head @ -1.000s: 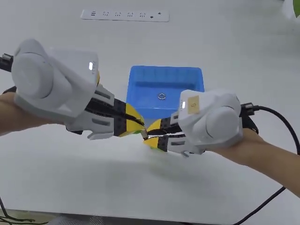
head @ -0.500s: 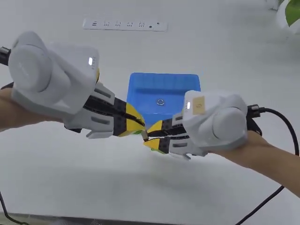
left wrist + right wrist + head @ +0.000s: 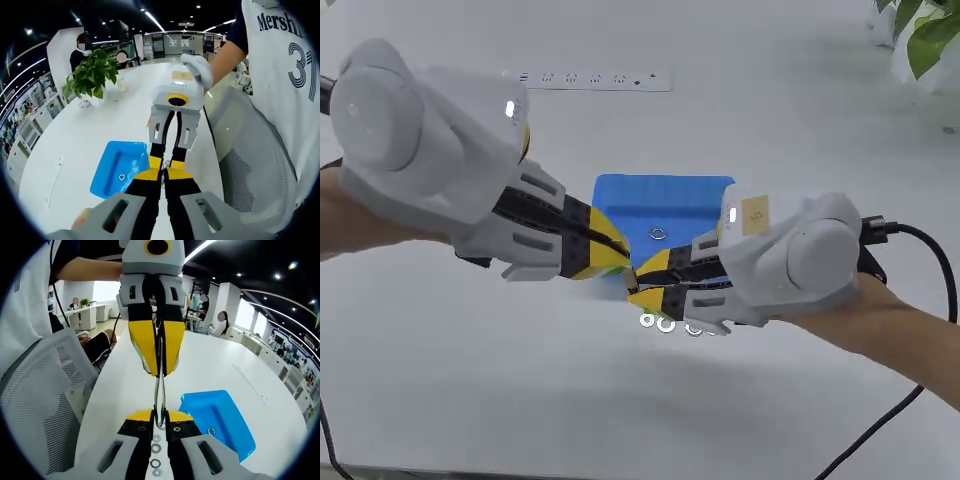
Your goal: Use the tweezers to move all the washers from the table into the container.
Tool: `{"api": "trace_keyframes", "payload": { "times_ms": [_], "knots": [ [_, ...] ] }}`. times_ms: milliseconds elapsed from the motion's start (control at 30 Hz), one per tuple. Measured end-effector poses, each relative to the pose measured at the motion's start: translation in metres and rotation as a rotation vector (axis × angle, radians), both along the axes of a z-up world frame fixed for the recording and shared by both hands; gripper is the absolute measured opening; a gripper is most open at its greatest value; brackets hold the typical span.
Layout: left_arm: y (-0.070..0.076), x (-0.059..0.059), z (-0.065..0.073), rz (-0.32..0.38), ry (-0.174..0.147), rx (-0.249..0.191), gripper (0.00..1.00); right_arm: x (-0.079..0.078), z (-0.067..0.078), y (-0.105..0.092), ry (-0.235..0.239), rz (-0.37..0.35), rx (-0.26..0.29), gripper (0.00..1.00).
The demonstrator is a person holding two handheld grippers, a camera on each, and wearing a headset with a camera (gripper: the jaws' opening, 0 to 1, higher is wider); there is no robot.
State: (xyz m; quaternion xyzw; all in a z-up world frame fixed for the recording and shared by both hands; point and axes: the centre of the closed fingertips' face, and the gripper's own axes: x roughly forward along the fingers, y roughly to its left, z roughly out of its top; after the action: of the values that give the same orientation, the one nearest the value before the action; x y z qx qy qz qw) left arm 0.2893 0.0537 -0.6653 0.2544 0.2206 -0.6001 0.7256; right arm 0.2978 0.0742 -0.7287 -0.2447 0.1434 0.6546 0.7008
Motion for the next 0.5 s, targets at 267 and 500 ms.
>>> {"api": "trace_keyframes", "payload": {
  "times_ms": [267, 500],
  "knots": [
    [-0.004, 0.009, 0.012, -0.026, -0.033, 0.009, 0.06, 0.01, 0.014, -0.004, -0.038, -0.007, 0.0, 0.1],
    [-0.007, 0.021, 0.021, -0.039, -0.055, 0.011, 0.06, 0.026, 0.023, -0.005, -0.066, -0.021, 0.005, 0.1]
  ]
}}
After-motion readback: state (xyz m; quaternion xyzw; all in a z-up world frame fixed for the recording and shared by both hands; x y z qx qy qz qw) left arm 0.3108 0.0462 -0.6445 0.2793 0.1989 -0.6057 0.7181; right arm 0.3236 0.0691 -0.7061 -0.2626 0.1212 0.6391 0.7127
